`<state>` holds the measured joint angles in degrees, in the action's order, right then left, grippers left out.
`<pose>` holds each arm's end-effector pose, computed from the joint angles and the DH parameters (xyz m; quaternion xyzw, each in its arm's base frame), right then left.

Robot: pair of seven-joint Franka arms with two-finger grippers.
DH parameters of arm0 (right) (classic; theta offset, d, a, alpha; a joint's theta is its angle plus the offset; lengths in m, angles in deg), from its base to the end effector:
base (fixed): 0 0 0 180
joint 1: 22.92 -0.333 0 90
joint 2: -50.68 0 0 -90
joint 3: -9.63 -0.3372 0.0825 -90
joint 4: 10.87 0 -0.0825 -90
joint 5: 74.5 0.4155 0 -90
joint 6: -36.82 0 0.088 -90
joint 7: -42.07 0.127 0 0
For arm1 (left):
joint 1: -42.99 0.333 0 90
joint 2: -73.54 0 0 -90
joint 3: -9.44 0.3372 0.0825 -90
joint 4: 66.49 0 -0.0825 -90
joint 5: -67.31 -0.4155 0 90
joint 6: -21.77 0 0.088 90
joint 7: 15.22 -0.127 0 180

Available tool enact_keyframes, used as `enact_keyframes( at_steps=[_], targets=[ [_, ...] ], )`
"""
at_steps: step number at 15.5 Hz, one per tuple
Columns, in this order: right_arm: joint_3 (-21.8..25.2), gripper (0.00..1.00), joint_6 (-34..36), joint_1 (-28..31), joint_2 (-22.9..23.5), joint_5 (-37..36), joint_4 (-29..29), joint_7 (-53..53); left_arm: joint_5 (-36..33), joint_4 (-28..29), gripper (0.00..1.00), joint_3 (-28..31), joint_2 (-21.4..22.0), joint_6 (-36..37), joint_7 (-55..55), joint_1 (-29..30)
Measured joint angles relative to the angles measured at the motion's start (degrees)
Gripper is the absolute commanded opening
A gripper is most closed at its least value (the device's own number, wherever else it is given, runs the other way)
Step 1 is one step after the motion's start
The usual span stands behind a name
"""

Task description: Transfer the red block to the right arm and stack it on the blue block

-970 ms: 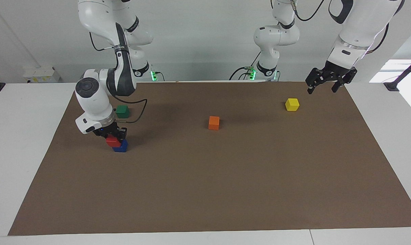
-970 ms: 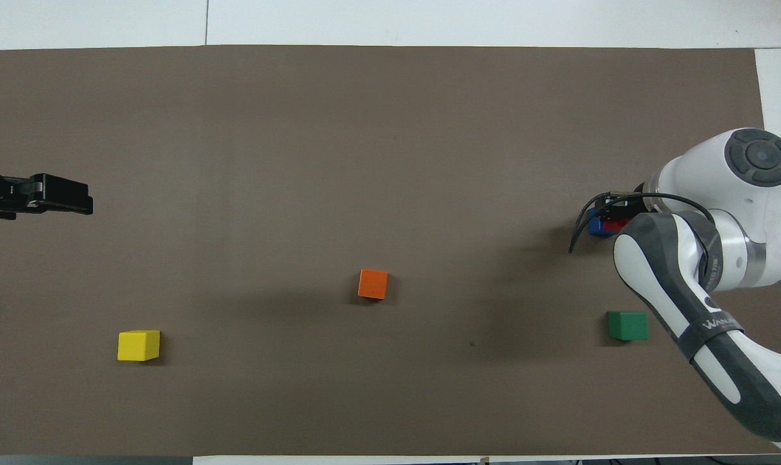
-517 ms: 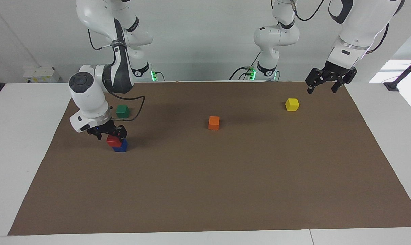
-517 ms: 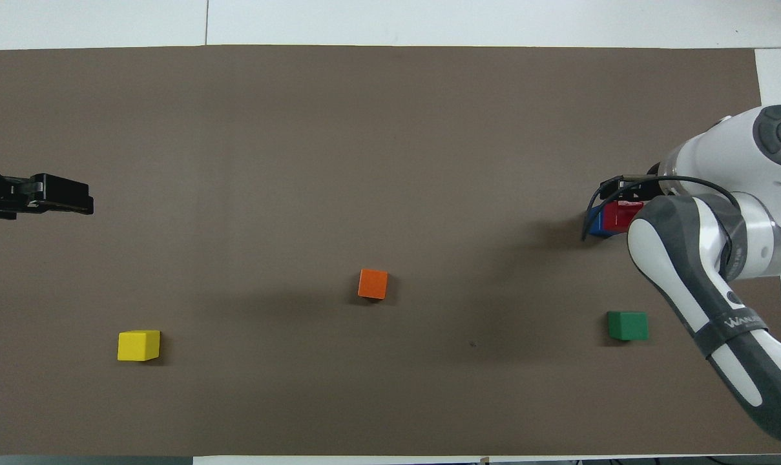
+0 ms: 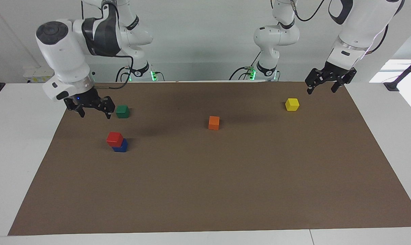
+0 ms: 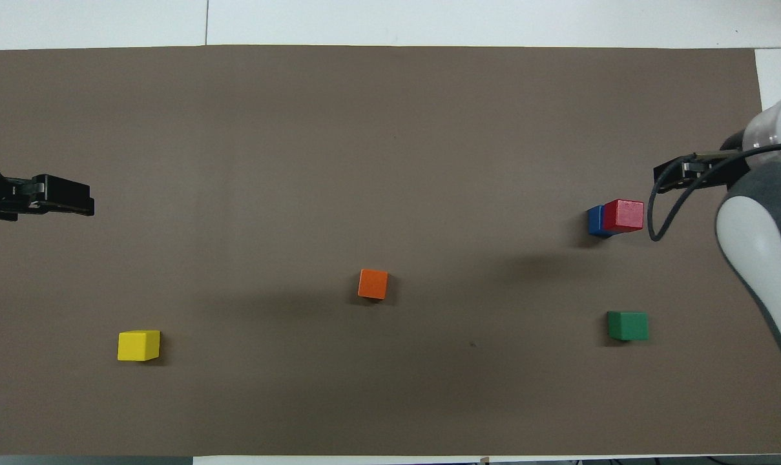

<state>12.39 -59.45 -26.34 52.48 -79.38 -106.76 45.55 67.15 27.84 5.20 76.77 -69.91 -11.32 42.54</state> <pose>0.6008 -0.0026 0.5649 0.9988 -0.0194 -0.0108 0.0434 0.5677 -0.0474 0.6226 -1.0000 0.0069 -0.0052 0.0031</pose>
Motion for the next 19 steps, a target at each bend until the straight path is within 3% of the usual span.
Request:
enact_keyframes(
  at_steps=[3, 10, 19],
  targets=[
    [0.2, 1.00, 5.9, 0.1, -2.8, 2.6, 2.8, -3.8, 0.0, -0.8, 1.00, -0.2, -0.6, 0.3, 0.0, 0.0],
    [-0.9, 1.00, 15.0, 4.5, -6.5, 3.4, 3.1, -7.9, 0.0, -1.4, 1.00, -0.4, -0.7, 0.5, 0.2, 0.0],
    [-1.3, 1.00, 11.6, 5.8, -6.3, 3.4, 3.0, -8.2, 0.0, -1.7, 1.00, -0.4, -0.8, 0.5, 0.3, 0.0]
  ],
)
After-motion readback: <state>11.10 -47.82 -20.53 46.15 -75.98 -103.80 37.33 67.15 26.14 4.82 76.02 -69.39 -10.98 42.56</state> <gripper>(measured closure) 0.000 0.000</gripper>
